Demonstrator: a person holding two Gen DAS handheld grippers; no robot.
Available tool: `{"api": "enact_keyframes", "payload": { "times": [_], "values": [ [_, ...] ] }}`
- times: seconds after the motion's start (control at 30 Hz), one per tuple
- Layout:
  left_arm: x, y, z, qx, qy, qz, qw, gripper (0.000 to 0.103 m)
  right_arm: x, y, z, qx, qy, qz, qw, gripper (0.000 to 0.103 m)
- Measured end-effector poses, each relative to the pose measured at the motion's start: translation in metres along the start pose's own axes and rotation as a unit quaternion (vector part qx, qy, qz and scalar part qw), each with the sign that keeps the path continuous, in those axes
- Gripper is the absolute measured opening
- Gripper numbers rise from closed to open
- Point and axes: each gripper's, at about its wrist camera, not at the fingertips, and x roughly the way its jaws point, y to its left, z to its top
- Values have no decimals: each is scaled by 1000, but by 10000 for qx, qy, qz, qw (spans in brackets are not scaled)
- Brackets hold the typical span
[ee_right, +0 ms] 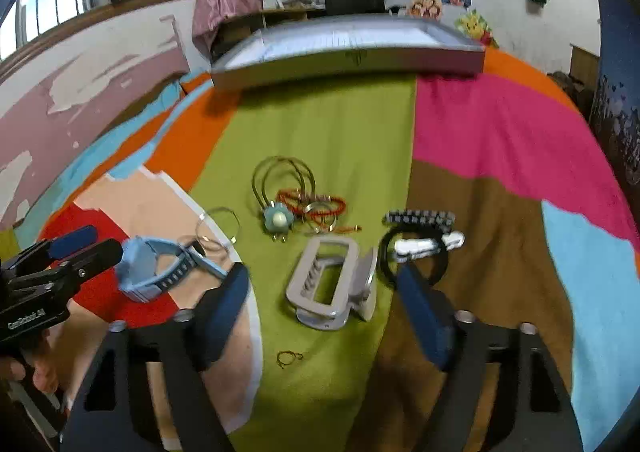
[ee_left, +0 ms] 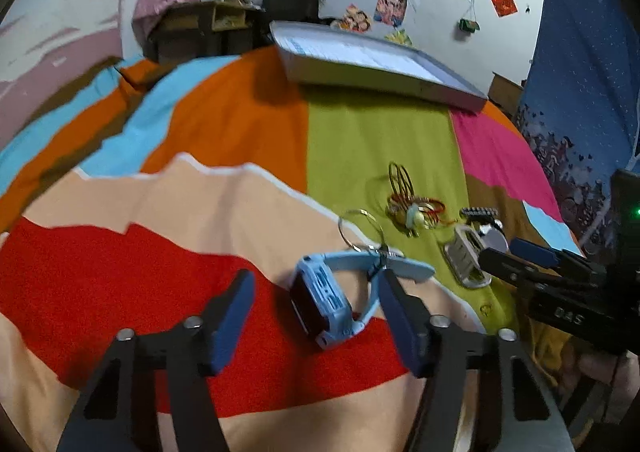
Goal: Organize jewelry
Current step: 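Grasp the blue smartwatch with the left tool while the right tool grasps the white claw clip, then carry the watch and claw clip to the grey tray and release both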
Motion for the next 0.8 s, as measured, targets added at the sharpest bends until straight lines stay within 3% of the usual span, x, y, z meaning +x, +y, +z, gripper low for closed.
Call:
{"api": "enact_keyframes", "payload": {
  "times": [0.27,0.4,0.6,0.8],
  "values": [
    [22,-5,-1,18,318,-161,9994,41,27,-1,-2,139,187,88,9997,64],
    [23,1,0,-186,383,-154,9990,32,38,-3,-2,264,307,141,9991,48],
    [20,8,2,-355,450,-291,9979,25,37,-6,-3,502,289,259,9980,46],
    [13,22,11,-847,436,-434,9945,18,23,-5,-5,556,15,508,9972,46]
  ]
}}
